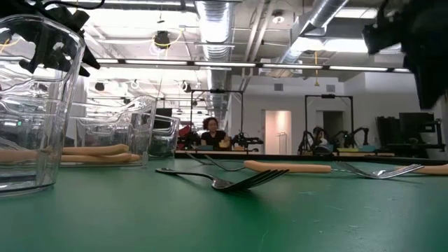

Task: Sort silverware by color (type)
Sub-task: Put the orange fork into the middle transparent bin

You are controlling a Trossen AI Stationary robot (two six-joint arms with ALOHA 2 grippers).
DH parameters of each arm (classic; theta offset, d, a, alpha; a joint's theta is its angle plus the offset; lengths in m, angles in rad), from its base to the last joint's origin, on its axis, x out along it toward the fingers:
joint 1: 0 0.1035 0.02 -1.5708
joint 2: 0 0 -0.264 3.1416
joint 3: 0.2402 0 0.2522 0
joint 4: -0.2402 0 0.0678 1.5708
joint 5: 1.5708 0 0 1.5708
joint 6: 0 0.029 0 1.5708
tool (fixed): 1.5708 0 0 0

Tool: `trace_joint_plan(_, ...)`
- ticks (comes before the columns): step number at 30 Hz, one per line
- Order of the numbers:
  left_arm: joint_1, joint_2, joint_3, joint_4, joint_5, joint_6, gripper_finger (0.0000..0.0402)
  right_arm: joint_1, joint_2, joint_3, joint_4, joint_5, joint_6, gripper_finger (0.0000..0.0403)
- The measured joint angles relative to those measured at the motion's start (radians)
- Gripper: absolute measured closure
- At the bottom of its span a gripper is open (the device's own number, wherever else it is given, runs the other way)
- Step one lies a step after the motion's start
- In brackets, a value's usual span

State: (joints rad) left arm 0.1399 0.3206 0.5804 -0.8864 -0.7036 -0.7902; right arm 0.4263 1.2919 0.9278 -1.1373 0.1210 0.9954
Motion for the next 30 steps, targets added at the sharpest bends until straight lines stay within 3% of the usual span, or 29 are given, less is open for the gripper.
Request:
trace_joint_plan(6,0.000,0.000,0.000,0.000,0.000,0.000,0.0230,-0.011,0.000,-0.059,0.105,-0.025,-0.204,0.0201)
trace_joint_plan(9,0.000,0.000,0.000,-0.002,0.000,-0.002,0.0230,-0.037,0.000,-0.083,0.169,-0.023,-0.323,0.0179)
trace_joint_plan(18,0.000,0.000,0.000,-0.017,-0.016,-0.026,0.0230,-0.114,0.057,-0.163,0.264,-0.051,-0.603,0.0181)
trace_joint_plan(30,0.000,0.000,0.000,-0.021,-0.016,-0.027,0.0230,-0.194,0.194,-0.168,0.370,-0.116,-0.814,0.0181)
